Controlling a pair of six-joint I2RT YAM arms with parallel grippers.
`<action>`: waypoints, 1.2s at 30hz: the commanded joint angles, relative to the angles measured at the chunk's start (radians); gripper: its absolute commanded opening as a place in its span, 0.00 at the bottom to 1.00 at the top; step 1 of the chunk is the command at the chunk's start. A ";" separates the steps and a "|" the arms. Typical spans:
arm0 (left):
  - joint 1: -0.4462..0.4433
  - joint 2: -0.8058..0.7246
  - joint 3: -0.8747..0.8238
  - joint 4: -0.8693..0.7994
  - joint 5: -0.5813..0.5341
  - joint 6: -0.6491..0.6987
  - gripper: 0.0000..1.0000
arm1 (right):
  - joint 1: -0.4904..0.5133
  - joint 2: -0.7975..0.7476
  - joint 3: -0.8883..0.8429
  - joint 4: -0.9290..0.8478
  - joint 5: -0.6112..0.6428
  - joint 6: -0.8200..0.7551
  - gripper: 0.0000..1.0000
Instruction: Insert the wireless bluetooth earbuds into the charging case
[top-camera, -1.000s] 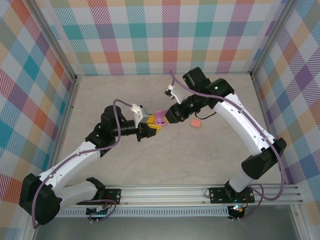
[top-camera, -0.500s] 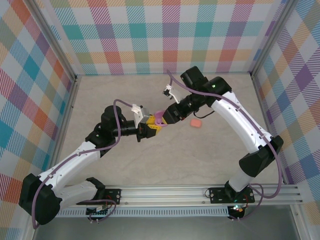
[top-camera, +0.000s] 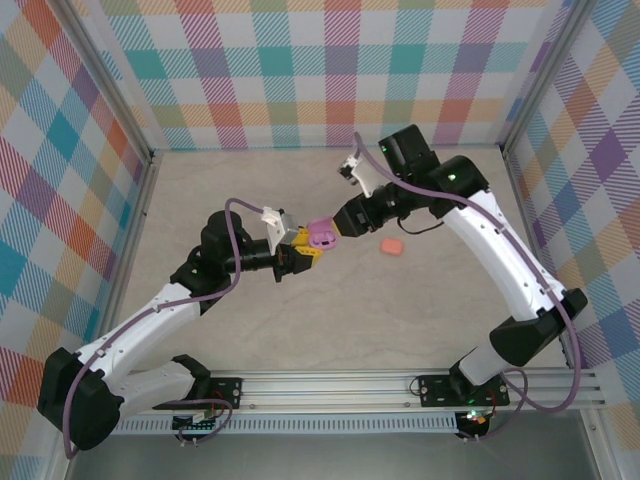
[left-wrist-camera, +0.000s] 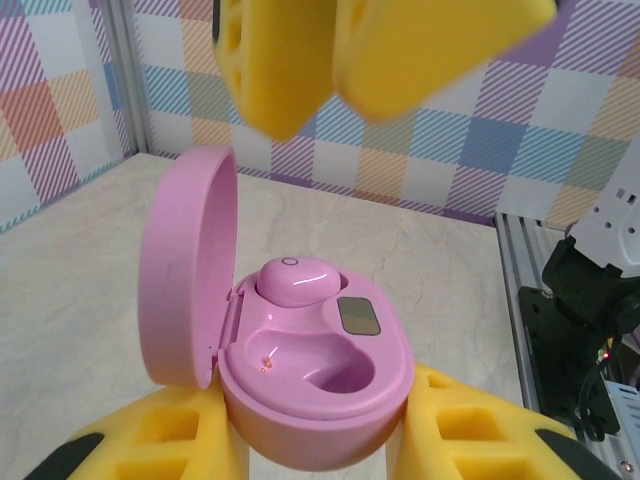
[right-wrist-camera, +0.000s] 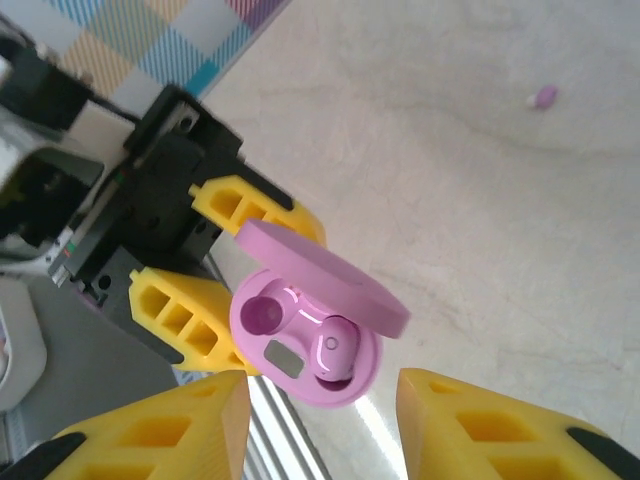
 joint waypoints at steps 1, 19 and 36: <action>0.001 -0.039 -0.018 0.034 -0.014 -0.009 0.12 | -0.046 -0.017 -0.039 0.084 0.019 0.072 0.43; 0.001 -0.173 -0.028 -0.120 -0.121 0.002 0.12 | -0.130 0.220 -0.175 0.402 0.055 0.304 0.53; 0.001 -0.267 -0.043 -0.212 -0.162 -0.010 0.13 | 0.030 0.708 0.140 0.548 0.267 0.428 0.49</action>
